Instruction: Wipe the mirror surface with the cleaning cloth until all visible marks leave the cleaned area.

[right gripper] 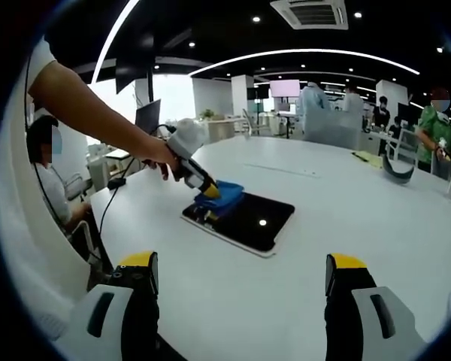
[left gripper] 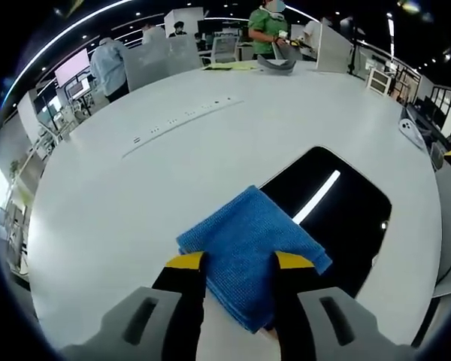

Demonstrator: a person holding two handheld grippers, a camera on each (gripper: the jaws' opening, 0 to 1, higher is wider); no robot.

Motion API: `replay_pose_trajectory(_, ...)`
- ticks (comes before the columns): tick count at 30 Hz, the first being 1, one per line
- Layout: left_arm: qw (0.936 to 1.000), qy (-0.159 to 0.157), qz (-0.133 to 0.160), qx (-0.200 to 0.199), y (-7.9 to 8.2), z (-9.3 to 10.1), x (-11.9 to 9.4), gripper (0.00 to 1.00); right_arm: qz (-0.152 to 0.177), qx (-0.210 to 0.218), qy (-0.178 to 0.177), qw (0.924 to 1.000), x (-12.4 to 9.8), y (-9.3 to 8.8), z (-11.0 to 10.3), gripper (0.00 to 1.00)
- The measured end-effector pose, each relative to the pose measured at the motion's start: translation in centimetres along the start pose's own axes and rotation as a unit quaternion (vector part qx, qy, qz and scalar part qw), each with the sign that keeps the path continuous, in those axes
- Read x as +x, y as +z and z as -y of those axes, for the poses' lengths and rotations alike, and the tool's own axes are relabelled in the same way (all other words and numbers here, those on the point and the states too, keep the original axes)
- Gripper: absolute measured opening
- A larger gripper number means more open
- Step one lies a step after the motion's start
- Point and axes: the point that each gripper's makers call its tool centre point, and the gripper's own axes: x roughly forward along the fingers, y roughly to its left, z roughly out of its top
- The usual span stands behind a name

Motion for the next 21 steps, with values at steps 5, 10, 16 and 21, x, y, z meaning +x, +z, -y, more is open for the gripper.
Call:
replay_pose_trajectory(5, 1.0, 0.0, 0.001, -0.002, -0.3, 0.3, -0.3, 0.33, 0.002, 0.0, 0.0, 1.0, -0.2, -0.1, -0.2, 0.92)
replay_pose_trajectory(10, 1.0, 0.001, -0.001, -0.004, -0.6, 0.7, -0.5, 0.32, 0.003, -0.001, 0.001, 1.0, -0.4, -0.3, -0.6, 0.92)
replay_pose_trajectory(16, 1.0, 0.004, 0.001, -0.007, -0.9, 0.9, -0.7, 0.32, 0.001, -0.003, 0.006, 1.0, -0.5, -0.4, -0.8, 0.92)
replay_pose_trajectory(21, 0.9999, 0.008, 0.006, -0.013, -1.2, 1.2, -1.0, 0.32, 0.006, -0.003, 0.006, 1.0, -0.4, 0.0, -0.6, 0.92)
